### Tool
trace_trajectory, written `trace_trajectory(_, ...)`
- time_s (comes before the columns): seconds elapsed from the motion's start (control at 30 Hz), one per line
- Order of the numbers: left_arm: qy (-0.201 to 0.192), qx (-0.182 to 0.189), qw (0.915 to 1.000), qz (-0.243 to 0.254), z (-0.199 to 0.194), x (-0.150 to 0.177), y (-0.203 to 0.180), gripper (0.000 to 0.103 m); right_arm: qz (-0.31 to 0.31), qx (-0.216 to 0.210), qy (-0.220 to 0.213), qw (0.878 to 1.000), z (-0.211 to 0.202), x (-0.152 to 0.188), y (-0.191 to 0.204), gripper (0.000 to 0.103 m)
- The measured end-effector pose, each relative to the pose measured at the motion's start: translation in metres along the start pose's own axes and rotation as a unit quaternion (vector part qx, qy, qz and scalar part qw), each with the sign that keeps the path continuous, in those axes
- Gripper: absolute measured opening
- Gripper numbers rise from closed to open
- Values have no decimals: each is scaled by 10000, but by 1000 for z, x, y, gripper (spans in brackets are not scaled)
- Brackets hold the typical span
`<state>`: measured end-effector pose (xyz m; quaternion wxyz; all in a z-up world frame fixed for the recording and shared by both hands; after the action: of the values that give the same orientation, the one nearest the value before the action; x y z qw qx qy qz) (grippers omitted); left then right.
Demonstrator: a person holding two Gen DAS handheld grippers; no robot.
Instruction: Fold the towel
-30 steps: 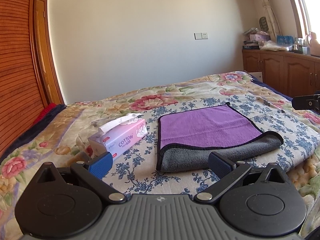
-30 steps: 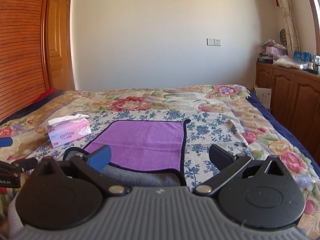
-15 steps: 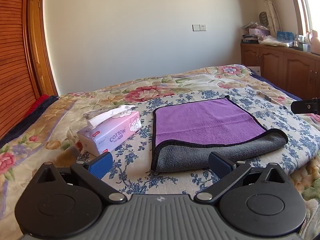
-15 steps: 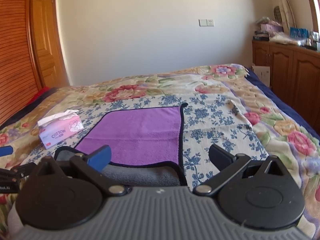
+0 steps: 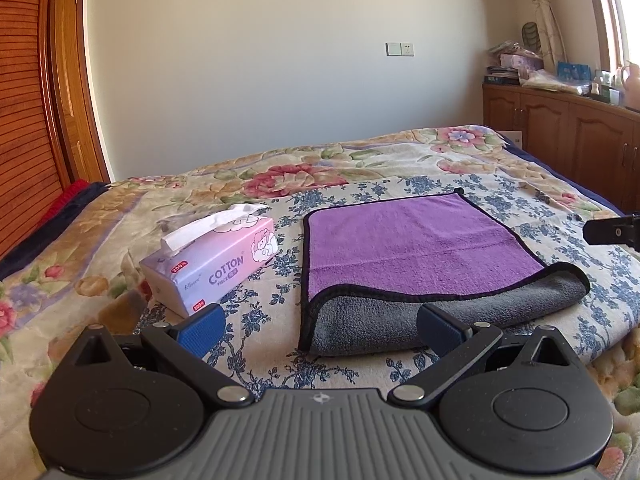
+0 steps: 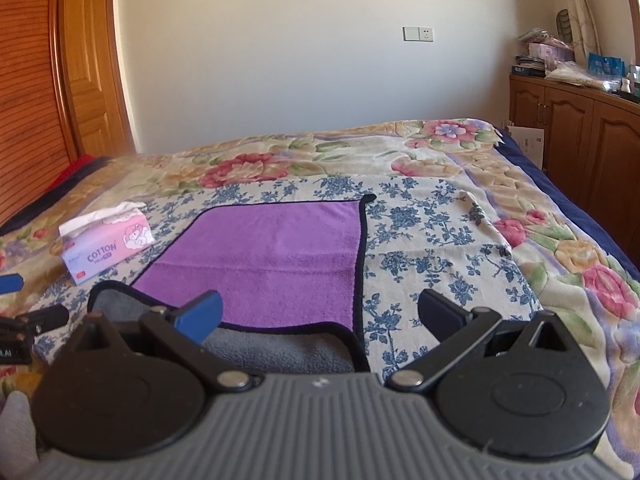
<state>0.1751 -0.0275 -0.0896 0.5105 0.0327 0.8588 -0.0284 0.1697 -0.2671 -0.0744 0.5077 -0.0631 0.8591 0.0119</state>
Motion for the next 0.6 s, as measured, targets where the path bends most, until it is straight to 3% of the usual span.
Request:
trace_trajectory(0.27, 231, -13, 9996, -137, 25, 2, 8, 103, -228, -131, 187, 9995, 14, 3, 9, 103)
trace_trajectory(0.43, 298, 203, 9991, -238, 36, -1, 10, 103, -417, -266, 306, 9983, 22, 6, 17, 103)
trace_trajectory(0.6, 284, 419, 9985, -199, 44, -5, 8, 96, -543, -392, 453, 9967, 30, 10, 24, 103)
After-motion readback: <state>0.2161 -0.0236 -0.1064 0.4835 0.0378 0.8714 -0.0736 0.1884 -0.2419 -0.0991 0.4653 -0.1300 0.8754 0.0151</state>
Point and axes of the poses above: each gripper's, at about its wrist camera, not at the fingertips, and z roughly the way its jaws point, y to its left, x to its underside, the point moved 8 cm from there along z, roughly the way its jaws point, and after that the axes turned 9 degrees about -z, right-handed, at the moved point
